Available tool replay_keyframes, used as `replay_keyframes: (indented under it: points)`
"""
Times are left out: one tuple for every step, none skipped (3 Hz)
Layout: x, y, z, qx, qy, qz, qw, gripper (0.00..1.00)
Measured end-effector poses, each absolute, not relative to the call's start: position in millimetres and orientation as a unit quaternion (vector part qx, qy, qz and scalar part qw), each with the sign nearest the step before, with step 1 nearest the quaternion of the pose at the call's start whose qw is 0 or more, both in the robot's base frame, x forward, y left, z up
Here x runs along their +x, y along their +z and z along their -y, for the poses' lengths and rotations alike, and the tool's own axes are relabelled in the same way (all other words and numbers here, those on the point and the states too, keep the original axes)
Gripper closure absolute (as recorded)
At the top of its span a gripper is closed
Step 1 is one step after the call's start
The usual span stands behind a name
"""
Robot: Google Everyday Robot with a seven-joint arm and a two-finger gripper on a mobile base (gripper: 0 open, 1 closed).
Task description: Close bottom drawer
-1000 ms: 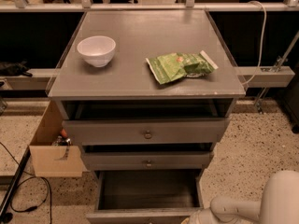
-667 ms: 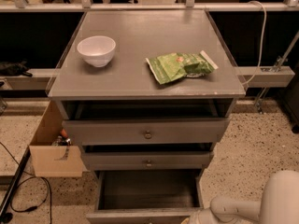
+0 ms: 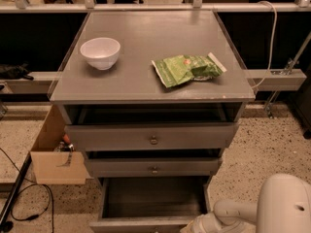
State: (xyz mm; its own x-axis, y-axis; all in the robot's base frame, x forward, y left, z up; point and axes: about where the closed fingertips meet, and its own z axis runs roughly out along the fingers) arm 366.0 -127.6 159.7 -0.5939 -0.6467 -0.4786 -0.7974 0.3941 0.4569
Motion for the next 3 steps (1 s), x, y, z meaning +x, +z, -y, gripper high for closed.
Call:
replay_keyframes:
  points:
    - [361,161,127,-0.436,0.335,-0.827,0.112,0.00]
    - [385,162,128,-0.443,0.326,-0.828,0.113,0.23]
    - [385,162,128,-0.443,0.326,-0.828,0.113,0.47]
